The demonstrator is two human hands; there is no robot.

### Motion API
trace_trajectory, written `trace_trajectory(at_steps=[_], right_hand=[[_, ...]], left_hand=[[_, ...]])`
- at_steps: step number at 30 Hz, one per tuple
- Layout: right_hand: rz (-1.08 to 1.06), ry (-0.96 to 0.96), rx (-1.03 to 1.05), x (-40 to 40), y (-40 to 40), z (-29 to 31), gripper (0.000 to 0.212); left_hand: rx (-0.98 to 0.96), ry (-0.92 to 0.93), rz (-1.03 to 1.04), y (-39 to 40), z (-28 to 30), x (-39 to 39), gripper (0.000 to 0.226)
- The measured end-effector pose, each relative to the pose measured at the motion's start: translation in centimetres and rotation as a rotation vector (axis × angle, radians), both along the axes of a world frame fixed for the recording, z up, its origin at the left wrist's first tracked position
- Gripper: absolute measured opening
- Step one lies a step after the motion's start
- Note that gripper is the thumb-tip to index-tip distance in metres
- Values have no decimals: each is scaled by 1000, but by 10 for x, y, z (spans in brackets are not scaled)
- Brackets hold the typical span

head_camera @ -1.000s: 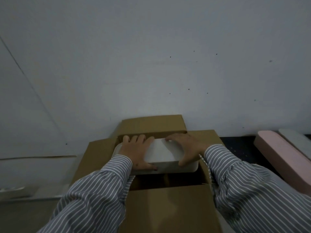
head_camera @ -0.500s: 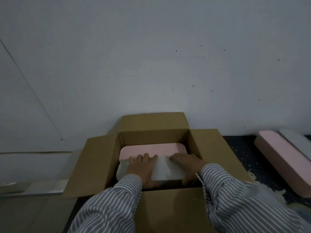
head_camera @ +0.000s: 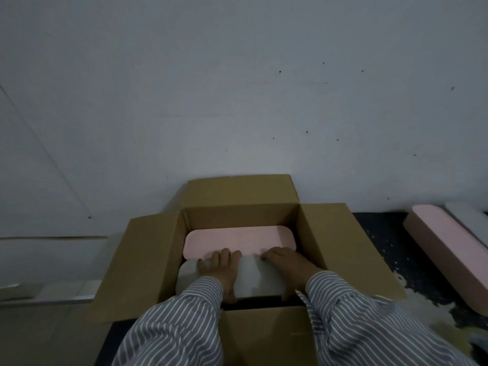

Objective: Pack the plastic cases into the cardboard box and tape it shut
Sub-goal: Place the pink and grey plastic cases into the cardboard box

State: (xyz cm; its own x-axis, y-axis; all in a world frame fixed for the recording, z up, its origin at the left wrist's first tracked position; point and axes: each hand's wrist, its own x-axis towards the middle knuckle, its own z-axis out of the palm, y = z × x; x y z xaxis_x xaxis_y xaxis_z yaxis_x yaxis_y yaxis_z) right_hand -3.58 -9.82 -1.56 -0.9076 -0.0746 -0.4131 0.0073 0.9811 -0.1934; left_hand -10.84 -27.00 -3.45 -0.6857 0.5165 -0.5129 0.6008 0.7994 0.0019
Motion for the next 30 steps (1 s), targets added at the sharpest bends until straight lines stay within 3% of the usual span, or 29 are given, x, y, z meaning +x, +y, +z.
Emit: trace_trajectory(at_steps=[18, 30], right_hand=[[20, 42, 102, 7, 0, -3, 106], [-22, 32, 73, 7, -2, -7, 89]], left_hand=[[17, 54, -42, -1, 7, 4, 98], [51, 5, -53, 0, 2, 7, 94]])
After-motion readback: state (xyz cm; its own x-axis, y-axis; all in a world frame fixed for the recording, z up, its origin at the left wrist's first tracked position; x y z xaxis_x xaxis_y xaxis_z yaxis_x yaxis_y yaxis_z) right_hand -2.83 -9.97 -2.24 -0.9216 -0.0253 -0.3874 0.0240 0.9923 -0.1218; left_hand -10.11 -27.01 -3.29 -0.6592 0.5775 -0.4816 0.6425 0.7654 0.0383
